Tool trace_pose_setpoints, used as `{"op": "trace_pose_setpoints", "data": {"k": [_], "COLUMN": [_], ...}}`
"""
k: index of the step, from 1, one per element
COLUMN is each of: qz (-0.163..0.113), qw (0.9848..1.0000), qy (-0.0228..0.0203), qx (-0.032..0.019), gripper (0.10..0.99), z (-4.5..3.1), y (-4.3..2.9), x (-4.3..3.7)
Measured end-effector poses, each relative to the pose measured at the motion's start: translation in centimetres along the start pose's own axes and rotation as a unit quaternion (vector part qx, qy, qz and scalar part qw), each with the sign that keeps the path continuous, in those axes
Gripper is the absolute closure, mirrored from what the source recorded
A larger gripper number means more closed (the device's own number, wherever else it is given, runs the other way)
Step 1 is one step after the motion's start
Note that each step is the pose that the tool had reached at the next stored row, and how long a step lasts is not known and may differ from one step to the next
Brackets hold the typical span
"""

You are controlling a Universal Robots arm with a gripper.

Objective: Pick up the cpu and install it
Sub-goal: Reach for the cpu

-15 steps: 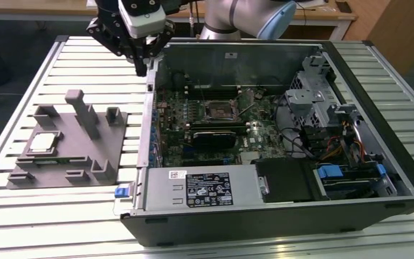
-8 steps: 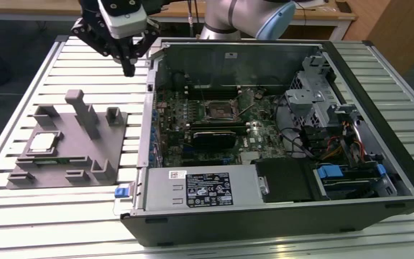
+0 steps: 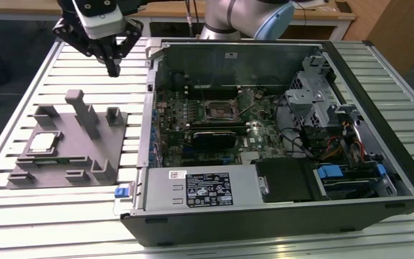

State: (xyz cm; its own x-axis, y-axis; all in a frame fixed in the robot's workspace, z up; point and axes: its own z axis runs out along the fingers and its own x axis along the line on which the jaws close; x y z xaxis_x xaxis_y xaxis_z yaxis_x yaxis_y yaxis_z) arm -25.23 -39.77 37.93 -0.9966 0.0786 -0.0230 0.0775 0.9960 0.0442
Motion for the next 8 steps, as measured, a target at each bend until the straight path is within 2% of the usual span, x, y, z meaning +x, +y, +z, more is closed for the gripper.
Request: {"op": "trace_pose_setpoints", "data": {"k": [8], "qz": [0.002], "qw": [1.0], "qy": [0.0011], "qx": [0.0001], "gripper": [0.98], "z": [0.12], "y": [0.17], "x": [1.71]}}
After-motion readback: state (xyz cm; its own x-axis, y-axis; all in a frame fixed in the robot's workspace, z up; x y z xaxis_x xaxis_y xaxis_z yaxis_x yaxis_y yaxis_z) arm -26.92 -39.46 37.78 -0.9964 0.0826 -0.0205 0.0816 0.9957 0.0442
